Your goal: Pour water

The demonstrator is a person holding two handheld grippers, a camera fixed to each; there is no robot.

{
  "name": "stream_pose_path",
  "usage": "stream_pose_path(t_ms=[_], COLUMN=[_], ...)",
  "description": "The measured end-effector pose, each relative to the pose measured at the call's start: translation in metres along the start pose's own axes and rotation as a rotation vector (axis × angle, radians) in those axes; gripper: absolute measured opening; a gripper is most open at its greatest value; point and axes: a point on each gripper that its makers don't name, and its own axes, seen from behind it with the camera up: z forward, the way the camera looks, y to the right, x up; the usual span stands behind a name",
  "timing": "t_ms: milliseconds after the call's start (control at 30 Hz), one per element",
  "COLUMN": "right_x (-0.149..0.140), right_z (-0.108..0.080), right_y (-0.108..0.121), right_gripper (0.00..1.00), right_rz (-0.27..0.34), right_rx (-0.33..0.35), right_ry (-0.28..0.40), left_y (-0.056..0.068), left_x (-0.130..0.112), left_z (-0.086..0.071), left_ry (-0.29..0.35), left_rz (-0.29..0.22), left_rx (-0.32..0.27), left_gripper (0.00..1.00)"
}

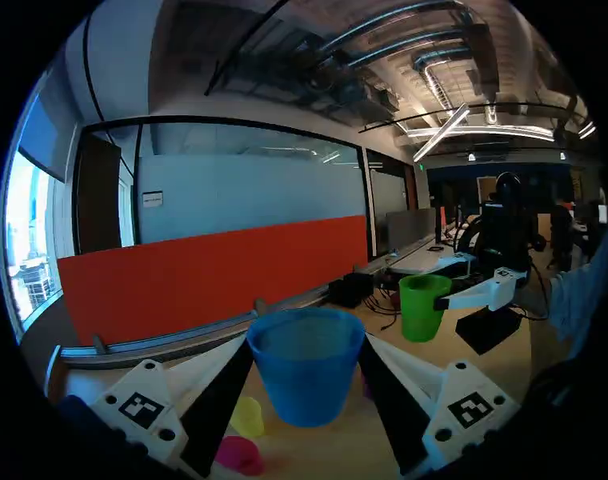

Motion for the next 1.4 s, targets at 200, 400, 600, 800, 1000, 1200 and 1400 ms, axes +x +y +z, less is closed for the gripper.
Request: stream_pose_path(t_ms=[200, 400, 600, 800, 1000, 1200, 1400], right_x=[-0.004, -0.012, -0.023, -0.034, -0.043, -0.05, -0.059], right_z=[-0.002, -0.003, -0.005, -0.007, -0.007, -0.007, -0.005], right_y=[0.0, -0.001, -0.002, -0.003, -0.001, -0.003, -0.005], right_gripper=[0.91, 0.91, 0.91, 0.91, 0.91, 0.91, 0.91], right_rz=[-0.008, -0.022, -0.03, -0.038, -0.036, -0.036, -0.045], right_rx=[0.009, 0.03, 0.052, 0.069, 0.077, 0.097, 0.114], right_ry=[-0.031, -0.074, -0.126, -0.172, -0.201, -0.228, -0.264], left_y=[0.002, 0.004, 0.009, 0.015, 0.021, 0.025, 0.029], left_x=[-0.014, -0.032, -0.053, -0.074, -0.09, -0.105, -0.121], left_z=[0.0, 0.0, -0.001, 0.001, 0.003, 0.004, 0.002], left_ry=[-0.037, -0.082, -0.138, -0.196, -0.241, -0.286, -0.33], left_rz=[0.002, 0.006, 0.017, 0.031, 0.041, 0.053, 0.069], left_rx=[-0.012, -0.027, -0.049, -0.07, -0.09, -0.109, -0.129], left_gripper=[0.88, 0.88, 0.88, 0.88, 0.88, 0.88, 0.88])
